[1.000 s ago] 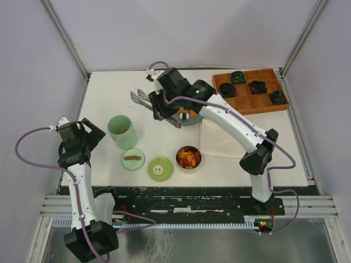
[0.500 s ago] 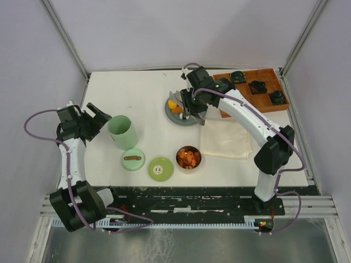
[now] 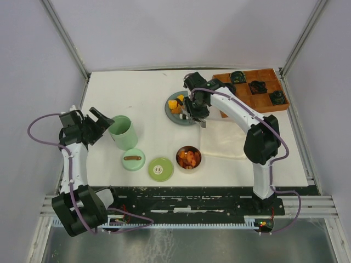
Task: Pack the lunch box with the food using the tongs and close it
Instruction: Pick up the fake food from the plate.
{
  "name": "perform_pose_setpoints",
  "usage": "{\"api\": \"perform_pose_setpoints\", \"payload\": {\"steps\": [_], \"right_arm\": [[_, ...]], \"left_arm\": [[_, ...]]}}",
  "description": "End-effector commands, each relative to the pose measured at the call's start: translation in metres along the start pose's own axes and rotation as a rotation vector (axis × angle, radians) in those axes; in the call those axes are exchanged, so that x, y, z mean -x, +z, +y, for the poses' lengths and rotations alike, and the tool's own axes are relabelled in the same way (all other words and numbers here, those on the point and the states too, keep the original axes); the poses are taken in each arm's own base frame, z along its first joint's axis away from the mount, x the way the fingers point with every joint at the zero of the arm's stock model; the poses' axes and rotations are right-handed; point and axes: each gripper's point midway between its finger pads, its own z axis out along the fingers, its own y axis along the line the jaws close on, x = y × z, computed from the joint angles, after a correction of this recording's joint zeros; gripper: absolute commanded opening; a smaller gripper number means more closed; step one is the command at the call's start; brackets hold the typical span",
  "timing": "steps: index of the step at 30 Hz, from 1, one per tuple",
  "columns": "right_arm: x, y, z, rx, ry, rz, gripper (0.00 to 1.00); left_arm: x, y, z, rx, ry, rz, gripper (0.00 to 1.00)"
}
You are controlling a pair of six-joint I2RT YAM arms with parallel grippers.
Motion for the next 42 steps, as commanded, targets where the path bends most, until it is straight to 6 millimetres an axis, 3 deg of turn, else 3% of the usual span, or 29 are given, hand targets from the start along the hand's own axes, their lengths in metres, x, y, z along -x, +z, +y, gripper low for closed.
{"api": "perform_pose_setpoints", "payload": {"steps": [1, 7, 17, 31, 42], "right_arm": [[0.012, -0.008, -0.008, -0.029, -0.013, -0.023, 0.49], [-0.002, -0.003, -0.014, -0.045, -0.058, 0.037, 0.5], [-0.016, 0.005, -0.004, 0.027, -0.087, 0.112, 0.51], [-0.018, 0.003, -0.016, -0.041, -0.107, 0.138, 0.52], [-0.016, 0.0, 0.003, 0.059, -0.094, 0.134, 0.52]], "left_arm": [[0.022, -0.012, -0.005, -0.002, 0.086, -0.112, 0.99], [0.03, -0.025, -0.002, 0.036, 0.087, -0.186, 0.99], [0.039, -0.038, 0.013, 0.139, 0.062, -0.275, 0.99], [0.042, -0.041, 0.014, 0.144, 0.049, -0.301, 0.99], [0.042, -0.039, 0.013, 0.137, 0.044, -0.295, 0.99]]}}
